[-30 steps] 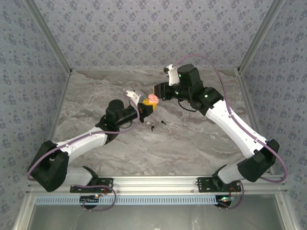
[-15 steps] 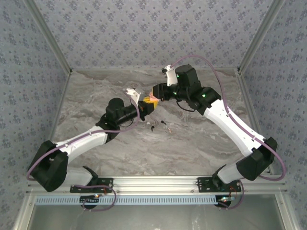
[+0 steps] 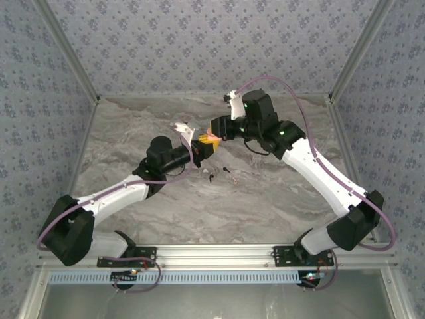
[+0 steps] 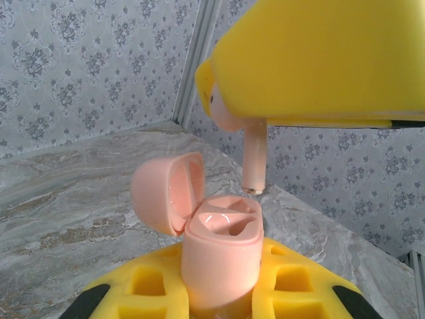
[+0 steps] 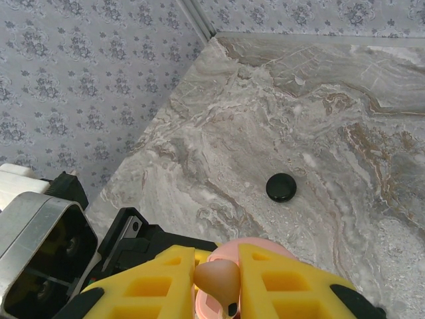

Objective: Insert wireless bluetooth earbuds into charging case

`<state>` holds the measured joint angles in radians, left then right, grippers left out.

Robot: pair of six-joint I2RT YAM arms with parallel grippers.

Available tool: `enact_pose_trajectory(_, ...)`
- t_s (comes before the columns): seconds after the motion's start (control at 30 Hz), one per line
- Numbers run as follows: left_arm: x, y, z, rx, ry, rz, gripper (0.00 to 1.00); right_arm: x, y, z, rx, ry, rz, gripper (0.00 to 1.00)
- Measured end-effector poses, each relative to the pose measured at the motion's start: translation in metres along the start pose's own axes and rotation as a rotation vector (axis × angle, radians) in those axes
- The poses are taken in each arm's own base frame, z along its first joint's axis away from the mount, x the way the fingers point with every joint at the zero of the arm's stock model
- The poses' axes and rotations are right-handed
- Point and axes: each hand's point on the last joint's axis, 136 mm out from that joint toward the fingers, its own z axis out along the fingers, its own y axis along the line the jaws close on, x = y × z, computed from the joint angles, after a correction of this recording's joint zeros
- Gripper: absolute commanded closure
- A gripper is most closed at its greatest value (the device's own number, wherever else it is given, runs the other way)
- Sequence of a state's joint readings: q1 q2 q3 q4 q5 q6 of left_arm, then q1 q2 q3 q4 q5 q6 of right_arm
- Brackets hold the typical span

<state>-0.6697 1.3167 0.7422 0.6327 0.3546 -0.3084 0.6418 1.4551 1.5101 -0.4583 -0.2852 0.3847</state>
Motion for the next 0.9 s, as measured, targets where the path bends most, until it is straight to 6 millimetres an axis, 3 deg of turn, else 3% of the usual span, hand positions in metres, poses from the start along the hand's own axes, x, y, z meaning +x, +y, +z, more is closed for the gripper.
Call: enact_pose_trajectory(0.9, -0.0043, -0.0023, -0.0023, 0.003, -0.010, 0.004, 0.86, 0.0035, -0.0039, 0.0081, 0.006, 0.014, 0.004, 0.79)
